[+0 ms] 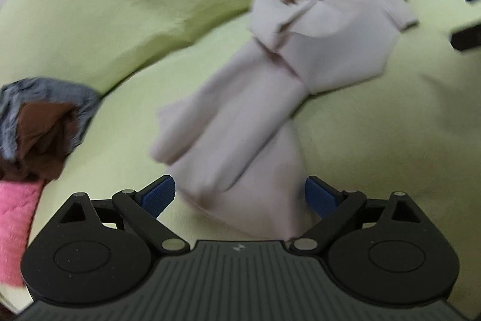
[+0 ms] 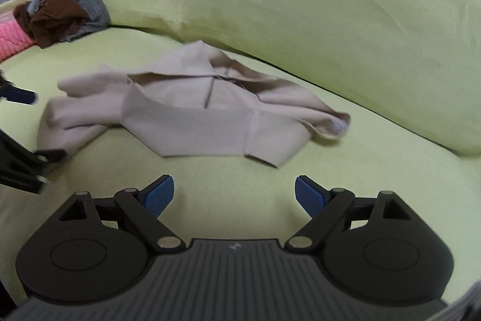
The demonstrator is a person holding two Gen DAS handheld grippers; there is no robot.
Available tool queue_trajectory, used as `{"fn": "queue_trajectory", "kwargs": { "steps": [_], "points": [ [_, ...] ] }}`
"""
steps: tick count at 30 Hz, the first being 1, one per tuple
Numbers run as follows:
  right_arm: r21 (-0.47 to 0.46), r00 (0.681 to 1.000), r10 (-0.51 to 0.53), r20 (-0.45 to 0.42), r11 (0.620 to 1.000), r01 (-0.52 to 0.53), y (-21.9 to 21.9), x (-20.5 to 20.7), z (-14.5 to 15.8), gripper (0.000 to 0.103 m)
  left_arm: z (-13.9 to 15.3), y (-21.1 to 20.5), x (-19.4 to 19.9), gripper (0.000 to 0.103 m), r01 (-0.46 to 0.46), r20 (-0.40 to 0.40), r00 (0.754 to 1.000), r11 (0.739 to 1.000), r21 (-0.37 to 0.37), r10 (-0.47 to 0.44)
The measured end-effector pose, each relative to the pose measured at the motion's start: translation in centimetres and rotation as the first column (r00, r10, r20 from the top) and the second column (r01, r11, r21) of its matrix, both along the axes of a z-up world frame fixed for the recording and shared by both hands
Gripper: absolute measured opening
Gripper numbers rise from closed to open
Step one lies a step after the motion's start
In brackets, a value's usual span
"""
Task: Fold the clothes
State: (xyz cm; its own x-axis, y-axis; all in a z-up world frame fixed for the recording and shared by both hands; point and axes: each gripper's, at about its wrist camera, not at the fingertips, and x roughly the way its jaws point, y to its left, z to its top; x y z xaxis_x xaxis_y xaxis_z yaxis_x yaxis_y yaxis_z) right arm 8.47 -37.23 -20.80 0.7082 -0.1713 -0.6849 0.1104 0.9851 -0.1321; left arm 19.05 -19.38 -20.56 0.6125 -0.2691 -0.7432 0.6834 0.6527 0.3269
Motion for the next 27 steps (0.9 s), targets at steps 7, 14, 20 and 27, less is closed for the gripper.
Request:
{"fn": "queue_trajectory", "kwargs": {
  "steps": [7,14,20,27],
  "points": [
    [0.061,1.0,-0.01,0.024,0.998,0.009,-2.4,-0.3,-0.5,0.086,-0.5,2.2,2.2,0.011,0.038,-0.224,0.972,0.991,-0.129,-0.066],
    [0.032,0.997,0.071,0.033,0.997,-0.072,-3.6,2.2,-1.4,0.043,-1.2,3.1,3.1,0.005,0.048,-0.134,0.99,0.999,0.003,-0.047],
    [-0.146,0.992,0.126,0.001,0.982,-0.124,-2.1,5.5,-3.5,0.045,-1.8,3.0,3.2,0.004,0.055,-0.11,0.993,0.998,0.035,-0.05],
    [-0.016,0.996,0.066,0.059,0.998,-0.065,-3.4,7.1,-3.0,0.0,-1.3,3.2,3.9,0.004,0.051,-0.117,0.992,0.998,0.027,-0.048]
  ]
}}
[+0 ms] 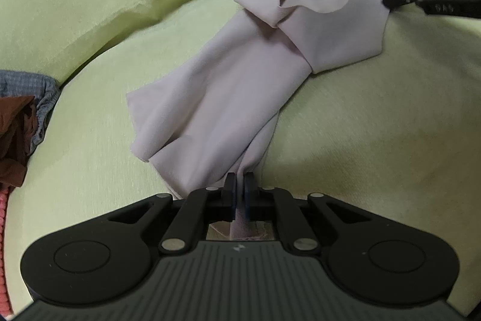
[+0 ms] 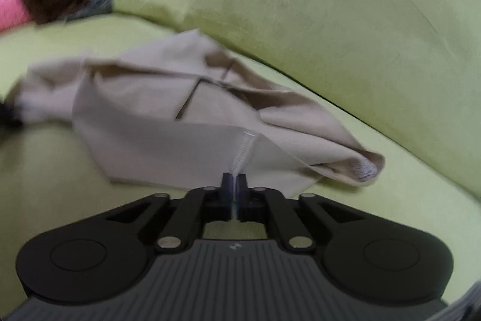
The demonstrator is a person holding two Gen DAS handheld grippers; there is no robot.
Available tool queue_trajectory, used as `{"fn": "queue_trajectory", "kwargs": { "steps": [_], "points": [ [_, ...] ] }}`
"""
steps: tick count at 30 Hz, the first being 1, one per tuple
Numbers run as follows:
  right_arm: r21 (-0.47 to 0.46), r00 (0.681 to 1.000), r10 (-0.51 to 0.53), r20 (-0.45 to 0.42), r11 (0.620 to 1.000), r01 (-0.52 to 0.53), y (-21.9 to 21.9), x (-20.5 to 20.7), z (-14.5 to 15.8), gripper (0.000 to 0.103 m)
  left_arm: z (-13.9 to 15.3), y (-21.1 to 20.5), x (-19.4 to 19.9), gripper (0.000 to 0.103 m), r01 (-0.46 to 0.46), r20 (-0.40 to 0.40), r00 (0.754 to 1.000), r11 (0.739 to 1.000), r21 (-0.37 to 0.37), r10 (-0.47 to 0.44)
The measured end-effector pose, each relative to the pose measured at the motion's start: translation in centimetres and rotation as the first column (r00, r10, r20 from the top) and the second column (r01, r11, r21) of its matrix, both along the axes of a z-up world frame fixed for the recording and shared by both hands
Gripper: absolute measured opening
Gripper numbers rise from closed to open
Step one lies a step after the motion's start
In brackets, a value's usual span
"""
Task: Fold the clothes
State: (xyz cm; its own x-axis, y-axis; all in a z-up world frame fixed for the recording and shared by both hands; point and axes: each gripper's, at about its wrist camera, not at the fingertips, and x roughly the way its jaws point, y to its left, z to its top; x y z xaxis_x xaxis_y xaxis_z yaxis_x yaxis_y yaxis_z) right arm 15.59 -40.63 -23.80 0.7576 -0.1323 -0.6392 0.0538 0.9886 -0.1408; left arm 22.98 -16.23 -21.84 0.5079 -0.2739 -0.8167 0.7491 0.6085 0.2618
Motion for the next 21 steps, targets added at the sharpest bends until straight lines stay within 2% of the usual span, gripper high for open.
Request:
{"fn": "queue_trajectory", "kwargs": {
  "steps": [3,5,6,10,13,14,16,18,21],
  "points": [
    [0.092,0.995,-0.055,0.086,0.995,0.047,-1.8,-1.9,3.9,0.0,1.2,0.0,0.4,0.004,-0.005,0.034,0.999,1.0,0.012,0.005],
    [0.138,0.984,-0.096,0.15,0.988,0.075,-3.1,-3.5,7.1,0.0,3.1,0.2,0.6,0.004,-0.012,0.073,0.997,1.0,0.009,0.012],
    [0.146,0.975,-0.117,0.187,0.985,0.09,-3.7,-4.6,9.2,0.0,3.6,0.3,0.6,0.004,-0.012,0.086,0.996,1.0,0.011,0.011],
    [0.152,0.946,-0.183,0.266,0.978,0.146,-5.2,-8.0,14.6,0.0,8.9,1.0,-0.6,0.004,0.001,0.204,0.979,1.0,0.002,-0.002],
    [0.131,0.926,-0.238,0.294,0.969,0.208,-5.8,-11.6,18.1,0.0,11.4,2.4,-2.3,0.004,0.011,0.238,0.971,1.0,-0.005,-0.009],
    [0.136,0.928,-0.26,0.267,0.963,0.231,-6.0,-13.3,19.1,0.0,12.2,2.8,-2.9,0.004,0.014,0.248,0.969,1.0,-0.007,-0.012],
    [0.153,0.935,-0.277,0.221,0.957,0.247,-6.2,-15.3,19.3,0.0,12.0,3.6,-4.3,0.004,0.035,0.212,0.977,0.999,0.009,-0.036],
    [0.168,0.946,-0.296,0.134,0.947,0.273,-6.1,-18.0,18.3,0.001,10.1,4.6,-6.4,0.007,0.066,0.151,0.986,0.997,0.035,-0.07],
    [0.205,0.937,-0.34,-0.083,0.914,0.35,-5.5,-22.4,12.7,0.001,6.4,5.6,-9.3,0.015,0.102,0.077,0.991,0.987,0.122,-0.112]
  ]
}}
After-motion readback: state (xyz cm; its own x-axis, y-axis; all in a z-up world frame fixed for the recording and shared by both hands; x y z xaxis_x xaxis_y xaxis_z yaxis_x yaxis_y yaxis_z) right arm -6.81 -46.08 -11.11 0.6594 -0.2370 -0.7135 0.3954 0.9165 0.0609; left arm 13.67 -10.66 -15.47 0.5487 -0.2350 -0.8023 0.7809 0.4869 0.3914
